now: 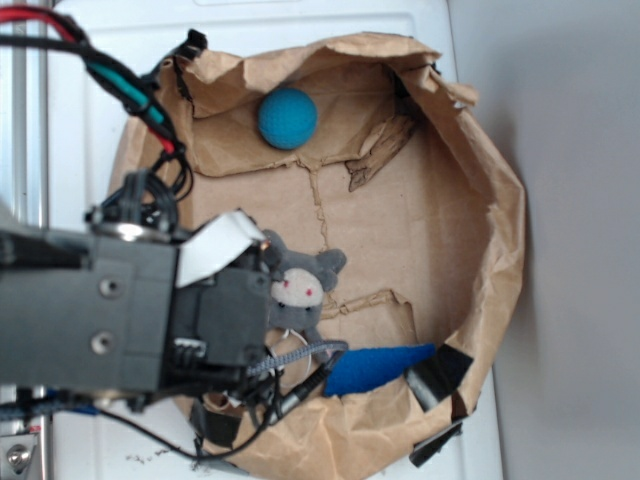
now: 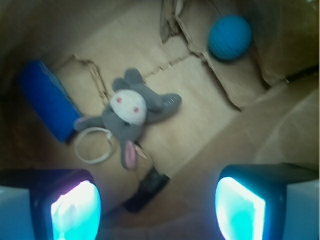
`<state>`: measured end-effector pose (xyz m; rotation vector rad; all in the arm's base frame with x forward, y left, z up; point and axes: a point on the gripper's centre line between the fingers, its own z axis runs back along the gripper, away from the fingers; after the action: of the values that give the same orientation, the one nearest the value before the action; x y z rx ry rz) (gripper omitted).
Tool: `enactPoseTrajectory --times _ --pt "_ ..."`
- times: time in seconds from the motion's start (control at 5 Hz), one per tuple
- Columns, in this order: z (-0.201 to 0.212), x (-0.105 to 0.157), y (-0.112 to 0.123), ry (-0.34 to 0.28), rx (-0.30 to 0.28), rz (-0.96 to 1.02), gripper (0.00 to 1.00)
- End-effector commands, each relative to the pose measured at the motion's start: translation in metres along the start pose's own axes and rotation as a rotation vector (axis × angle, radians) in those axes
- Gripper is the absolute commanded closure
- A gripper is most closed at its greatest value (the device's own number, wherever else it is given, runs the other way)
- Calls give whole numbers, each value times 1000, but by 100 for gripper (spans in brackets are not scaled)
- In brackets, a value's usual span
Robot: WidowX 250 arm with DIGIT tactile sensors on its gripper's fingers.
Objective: Grab the gray animal.
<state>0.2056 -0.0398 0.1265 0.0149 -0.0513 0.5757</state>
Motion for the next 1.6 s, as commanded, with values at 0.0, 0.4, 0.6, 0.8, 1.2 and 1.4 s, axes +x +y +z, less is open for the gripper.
enactPoseTrajectory --times 0.0,0.4,0.6,0.8,1.2,1.4 --pt "-7 0 3 -22 21 129 0" --pt "-7 0 3 -22 21 129 0" --pt "-7 0 3 -22 21 129 0" --pt "-7 0 3 -22 21 129 0" --pt "-1 10 -13 -53 17 184 0" --pt "2 16 -20 -54 12 195 0"
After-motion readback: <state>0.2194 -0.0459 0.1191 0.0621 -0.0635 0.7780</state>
